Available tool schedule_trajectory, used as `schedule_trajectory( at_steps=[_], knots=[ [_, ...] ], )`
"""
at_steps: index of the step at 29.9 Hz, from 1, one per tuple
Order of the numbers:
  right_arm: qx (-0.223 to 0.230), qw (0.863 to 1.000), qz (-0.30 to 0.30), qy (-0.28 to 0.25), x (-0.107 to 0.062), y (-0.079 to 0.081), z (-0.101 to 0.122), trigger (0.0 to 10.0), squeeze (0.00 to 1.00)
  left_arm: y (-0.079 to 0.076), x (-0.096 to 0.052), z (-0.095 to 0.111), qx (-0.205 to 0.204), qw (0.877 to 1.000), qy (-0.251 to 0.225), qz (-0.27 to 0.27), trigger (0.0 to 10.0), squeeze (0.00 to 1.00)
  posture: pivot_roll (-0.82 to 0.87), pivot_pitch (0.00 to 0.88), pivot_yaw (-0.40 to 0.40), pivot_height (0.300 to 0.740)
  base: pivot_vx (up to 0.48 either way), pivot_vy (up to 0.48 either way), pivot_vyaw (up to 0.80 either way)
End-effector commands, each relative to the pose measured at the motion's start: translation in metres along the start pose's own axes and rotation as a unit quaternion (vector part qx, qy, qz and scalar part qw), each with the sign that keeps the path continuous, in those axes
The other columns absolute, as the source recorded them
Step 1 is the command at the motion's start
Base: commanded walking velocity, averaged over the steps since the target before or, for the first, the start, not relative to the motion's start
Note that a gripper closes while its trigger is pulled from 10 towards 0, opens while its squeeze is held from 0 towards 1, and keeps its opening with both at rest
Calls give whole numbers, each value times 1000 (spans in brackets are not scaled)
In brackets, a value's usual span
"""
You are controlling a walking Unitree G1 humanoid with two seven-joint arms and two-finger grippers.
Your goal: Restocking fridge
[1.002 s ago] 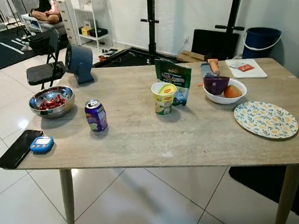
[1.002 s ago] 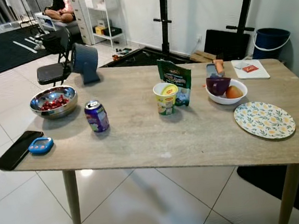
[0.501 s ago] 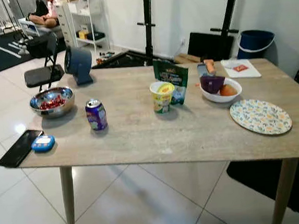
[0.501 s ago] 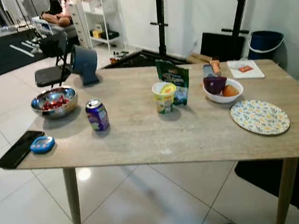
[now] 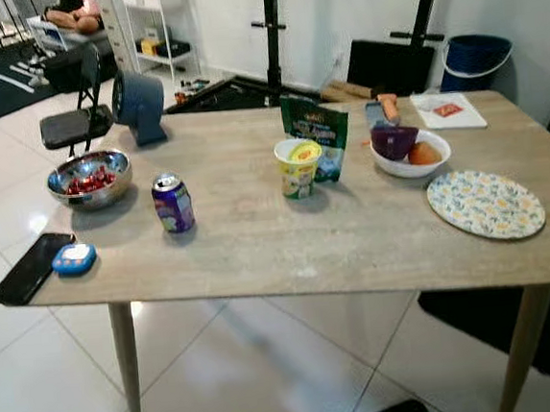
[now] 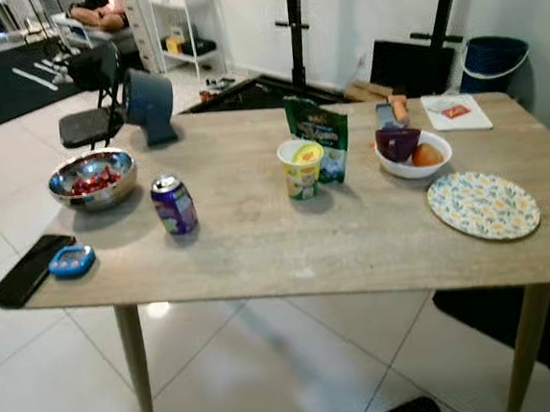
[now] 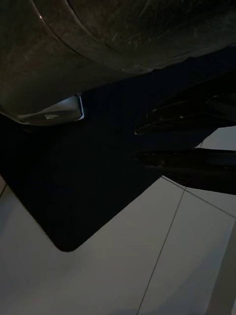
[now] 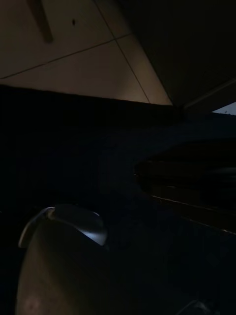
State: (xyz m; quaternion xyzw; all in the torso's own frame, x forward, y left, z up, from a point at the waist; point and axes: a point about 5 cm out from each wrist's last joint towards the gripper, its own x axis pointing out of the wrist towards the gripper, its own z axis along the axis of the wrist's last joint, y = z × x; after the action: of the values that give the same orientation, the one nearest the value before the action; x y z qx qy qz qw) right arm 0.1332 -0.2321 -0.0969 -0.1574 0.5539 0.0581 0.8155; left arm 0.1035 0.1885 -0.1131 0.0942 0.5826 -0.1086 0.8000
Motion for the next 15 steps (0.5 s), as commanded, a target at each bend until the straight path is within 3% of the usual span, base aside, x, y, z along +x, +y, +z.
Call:
schedule_trajectory(
  at_steps=[1, 2, 6, 7, 9, 12, 15],
  knots=[
    [-14, 1000, 3, 6, 1, 7, -3, 10000, 0, 3, 1, 38, 18, 997, -72, 35, 10000, 0, -70, 156, -4, 740, 0, 0, 0],
    [-24, 1000, -8, 17, 0, 4, -8, 10000, 0, -1, 2, 37, 31, 997, -66, 29, 10000, 0, -55, 106, -24, 740, 0, 0, 0],
    [6, 1000, -23, 8, -1, -5, -6, 10000, 0, -3, 2, 44, 38, 996, -77, 24, 10000, 0, -42, 94, -23, 740, 0, 0, 0],
    [-1, 1000, -30, 6, -1, -8, -3, 10000, 0, 0, 2, 49, 51, 995, -83, 24, 10000, 0, -35, 174, -22, 740, 0, 0, 0],
    [-10, 999, -49, 11, -1, -10, -1, 10000, 0, 8, 0, 48, 74, 994, -77, 31, 10000, 0, -36, 127, -52, 740, 0, 0, 0],
    [-43, 999, -21, -5, 1, -1, 6, 10000, 0, 18, -2, 34, 40, 997, -57, 37, 10000, 0, -48, 134, -30, 740, 0, 0, 0],
    [-48, 998, -28, -2, 0, -2, 4, 10000, 0, 15, -1, 24, 48, 997, -43, 34, 10000, 0, -54, 116, -18, 740, 0, 0, 0]
  ],
)
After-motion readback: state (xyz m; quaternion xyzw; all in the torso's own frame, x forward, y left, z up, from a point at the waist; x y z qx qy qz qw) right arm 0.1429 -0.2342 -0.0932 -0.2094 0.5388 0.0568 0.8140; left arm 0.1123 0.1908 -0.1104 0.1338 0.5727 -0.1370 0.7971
